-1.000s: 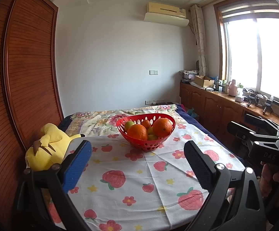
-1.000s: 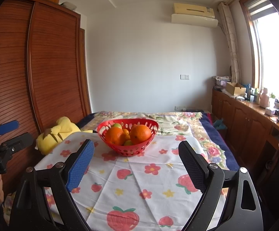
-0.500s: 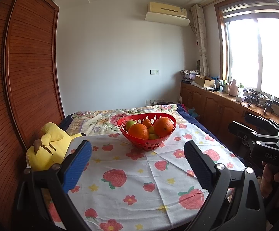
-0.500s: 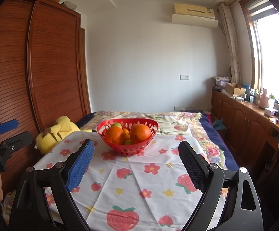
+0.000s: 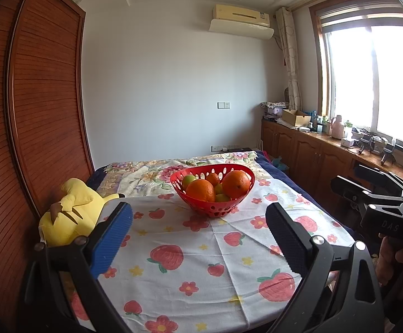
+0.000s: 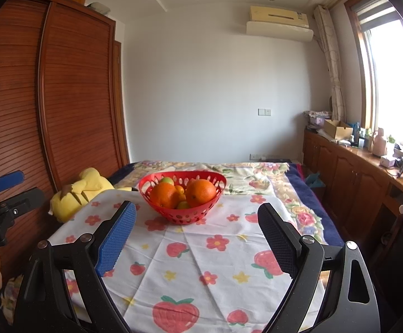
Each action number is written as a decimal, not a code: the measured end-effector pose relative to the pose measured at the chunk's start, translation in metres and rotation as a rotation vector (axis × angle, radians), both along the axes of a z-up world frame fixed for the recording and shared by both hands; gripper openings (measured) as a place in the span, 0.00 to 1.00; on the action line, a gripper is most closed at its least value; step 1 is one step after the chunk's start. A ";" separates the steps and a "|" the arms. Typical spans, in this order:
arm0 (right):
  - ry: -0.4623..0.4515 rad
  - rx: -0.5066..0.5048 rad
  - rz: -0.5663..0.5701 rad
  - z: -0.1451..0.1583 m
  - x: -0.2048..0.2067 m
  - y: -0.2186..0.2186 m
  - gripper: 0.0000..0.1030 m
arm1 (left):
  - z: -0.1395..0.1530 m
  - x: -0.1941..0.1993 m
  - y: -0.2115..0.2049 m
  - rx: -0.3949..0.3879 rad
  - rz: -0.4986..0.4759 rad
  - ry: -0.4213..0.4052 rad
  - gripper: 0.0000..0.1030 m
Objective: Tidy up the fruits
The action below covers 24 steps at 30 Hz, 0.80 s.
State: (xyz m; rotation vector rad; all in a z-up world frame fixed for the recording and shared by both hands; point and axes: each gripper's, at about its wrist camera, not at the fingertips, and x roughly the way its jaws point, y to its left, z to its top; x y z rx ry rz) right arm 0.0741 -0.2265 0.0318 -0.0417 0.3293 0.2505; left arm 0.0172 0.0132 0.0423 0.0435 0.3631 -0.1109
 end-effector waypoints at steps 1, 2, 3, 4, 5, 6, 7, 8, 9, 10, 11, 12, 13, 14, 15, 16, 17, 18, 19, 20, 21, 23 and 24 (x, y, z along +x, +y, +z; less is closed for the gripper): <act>0.000 0.000 -0.001 0.000 0.000 -0.001 0.88 | 0.000 0.000 0.000 -0.002 0.000 -0.001 0.94; 0.000 0.001 -0.002 0.000 -0.001 -0.001 0.88 | 0.000 0.000 0.000 -0.002 0.000 -0.001 0.94; 0.001 0.002 -0.003 0.000 -0.001 -0.001 0.88 | 0.000 0.000 0.000 -0.001 0.000 0.000 0.94; 0.001 0.002 -0.003 0.000 -0.001 -0.002 0.88 | 0.000 0.000 0.000 0.000 0.000 -0.001 0.95; 0.001 0.001 -0.004 0.000 -0.002 -0.002 0.88 | 0.000 0.000 0.000 0.000 0.000 0.000 0.95; 0.001 0.000 -0.005 0.000 -0.002 -0.002 0.88 | 0.000 0.000 0.000 0.000 -0.001 0.000 0.95; 0.001 0.001 -0.004 0.000 -0.002 -0.002 0.88 | 0.000 0.000 0.000 0.000 -0.001 0.001 0.95; 0.002 0.001 -0.005 0.000 -0.002 -0.002 0.88 | 0.000 0.000 0.000 0.000 0.000 0.000 0.95; 0.001 0.002 -0.005 0.000 -0.003 -0.002 0.88 | 0.000 0.000 0.000 -0.001 0.000 -0.001 0.95; 0.001 0.001 -0.004 0.000 -0.003 -0.002 0.88 | 0.000 0.000 0.000 -0.001 -0.001 0.000 0.95; 0.001 0.000 -0.005 0.000 -0.002 -0.002 0.88 | 0.000 0.000 0.000 -0.001 -0.001 -0.001 0.94; 0.000 0.000 -0.005 0.000 -0.003 -0.002 0.88 | 0.000 0.000 0.000 -0.001 -0.001 -0.002 0.94; 0.000 0.001 -0.005 0.000 -0.002 -0.002 0.88 | 0.000 0.000 0.001 0.000 0.000 -0.002 0.95; 0.001 0.001 -0.005 0.000 -0.002 -0.002 0.88 | -0.001 -0.001 0.000 -0.002 -0.002 -0.002 0.95; 0.001 0.001 -0.005 0.000 -0.002 -0.002 0.88 | -0.001 -0.001 0.000 -0.003 -0.002 -0.003 0.95; 0.000 0.000 -0.005 0.000 -0.002 -0.002 0.88 | -0.001 -0.001 0.000 -0.002 -0.002 -0.003 0.95; 0.001 0.000 -0.005 0.000 -0.002 -0.002 0.88 | -0.001 -0.002 0.000 -0.002 -0.002 -0.004 0.94; 0.001 0.001 -0.005 0.000 -0.002 -0.002 0.88 | -0.001 -0.002 0.001 -0.003 -0.002 -0.004 0.94; 0.001 0.001 -0.005 0.000 -0.002 -0.002 0.88 | -0.001 -0.001 0.000 -0.004 -0.003 -0.003 0.95; 0.001 0.001 -0.004 0.000 -0.003 -0.002 0.88 | -0.001 -0.002 0.000 -0.003 -0.003 -0.004 0.95; 0.000 0.000 -0.005 0.000 -0.002 -0.002 0.88 | -0.001 -0.002 0.000 -0.003 -0.003 -0.004 0.95; 0.001 0.001 -0.005 0.000 -0.002 -0.002 0.88 | -0.002 -0.002 0.000 -0.004 -0.003 -0.003 0.95; 0.001 0.001 -0.005 -0.001 -0.002 -0.002 0.88 | -0.002 -0.002 0.000 -0.005 -0.004 -0.003 0.95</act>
